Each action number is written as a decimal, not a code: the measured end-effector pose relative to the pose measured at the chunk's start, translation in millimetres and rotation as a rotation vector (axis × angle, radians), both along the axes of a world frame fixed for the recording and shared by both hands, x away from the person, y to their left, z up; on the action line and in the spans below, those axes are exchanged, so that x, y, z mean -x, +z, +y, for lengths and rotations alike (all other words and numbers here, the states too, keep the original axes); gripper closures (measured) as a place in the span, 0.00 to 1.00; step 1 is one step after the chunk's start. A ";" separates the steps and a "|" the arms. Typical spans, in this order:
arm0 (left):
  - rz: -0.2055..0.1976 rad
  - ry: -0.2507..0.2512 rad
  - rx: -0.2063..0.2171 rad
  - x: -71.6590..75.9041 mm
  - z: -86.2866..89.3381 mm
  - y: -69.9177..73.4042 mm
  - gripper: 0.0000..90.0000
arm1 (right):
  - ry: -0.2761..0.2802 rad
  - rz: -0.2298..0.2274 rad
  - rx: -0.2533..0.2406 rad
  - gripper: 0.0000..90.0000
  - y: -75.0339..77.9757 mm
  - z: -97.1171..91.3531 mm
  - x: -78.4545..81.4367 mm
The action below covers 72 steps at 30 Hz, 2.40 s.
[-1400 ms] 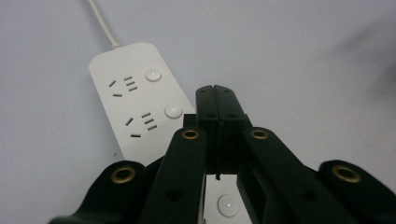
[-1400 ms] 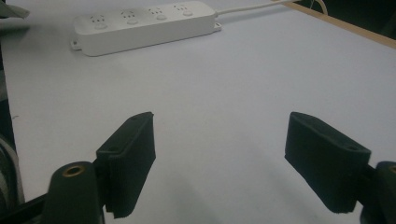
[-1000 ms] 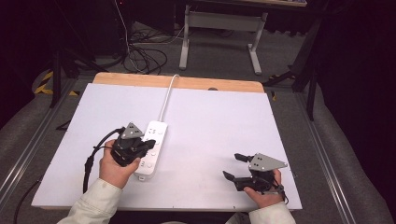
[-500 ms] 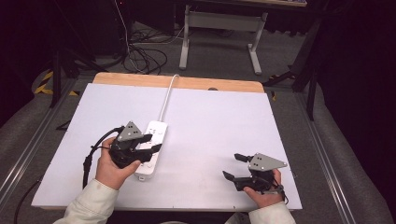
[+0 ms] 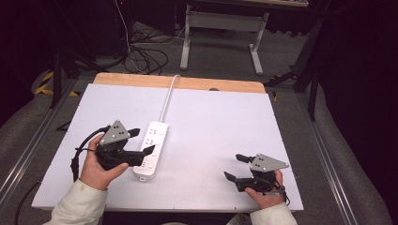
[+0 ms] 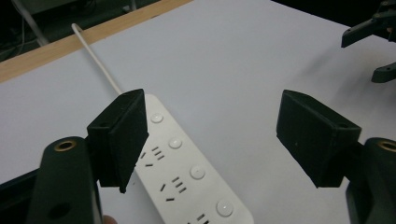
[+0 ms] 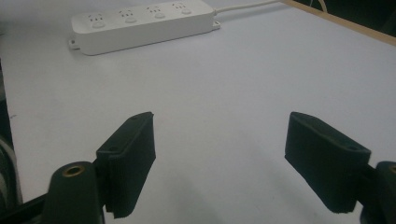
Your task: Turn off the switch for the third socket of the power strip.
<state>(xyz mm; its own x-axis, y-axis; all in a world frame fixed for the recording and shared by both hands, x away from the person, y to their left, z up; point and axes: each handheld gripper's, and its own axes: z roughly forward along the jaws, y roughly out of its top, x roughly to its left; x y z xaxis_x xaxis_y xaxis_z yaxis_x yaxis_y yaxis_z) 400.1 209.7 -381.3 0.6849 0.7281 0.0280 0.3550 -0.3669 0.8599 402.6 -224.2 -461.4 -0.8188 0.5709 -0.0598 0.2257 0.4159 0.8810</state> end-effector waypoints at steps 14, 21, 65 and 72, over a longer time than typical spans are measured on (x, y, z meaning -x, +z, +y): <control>-0.038 0.069 0.047 8.7 38.4 -10.0 0.18 | -0.002 -0.004 0.000 0.27 0.9 -1.4 0.2; -0.054 0.099 0.080 16.9 57.0 -18.9 0.16 | -0.004 -0.009 -0.001 0.27 1.0 -1.3 0.4; -0.016 0.159 0.078 42.6 104.4 -96.5 0.16 | -0.006 0.003 -0.003 0.27 -0.5 -2.3 -1.1; -0.024 0.164 0.072 42.2 103.1 -92.4 0.17 | -0.003 0.002 0.000 0.27 -0.8 -1.5 -1.2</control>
<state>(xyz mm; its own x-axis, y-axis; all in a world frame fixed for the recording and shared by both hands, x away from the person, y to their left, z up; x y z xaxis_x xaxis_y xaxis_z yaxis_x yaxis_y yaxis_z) 358.0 312.8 -473.7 0.5568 0.8305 -0.0136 0.3837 -0.2427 0.8910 403.9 -225.8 -462.2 -0.8170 0.5738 -0.0581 0.2290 0.4152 0.8804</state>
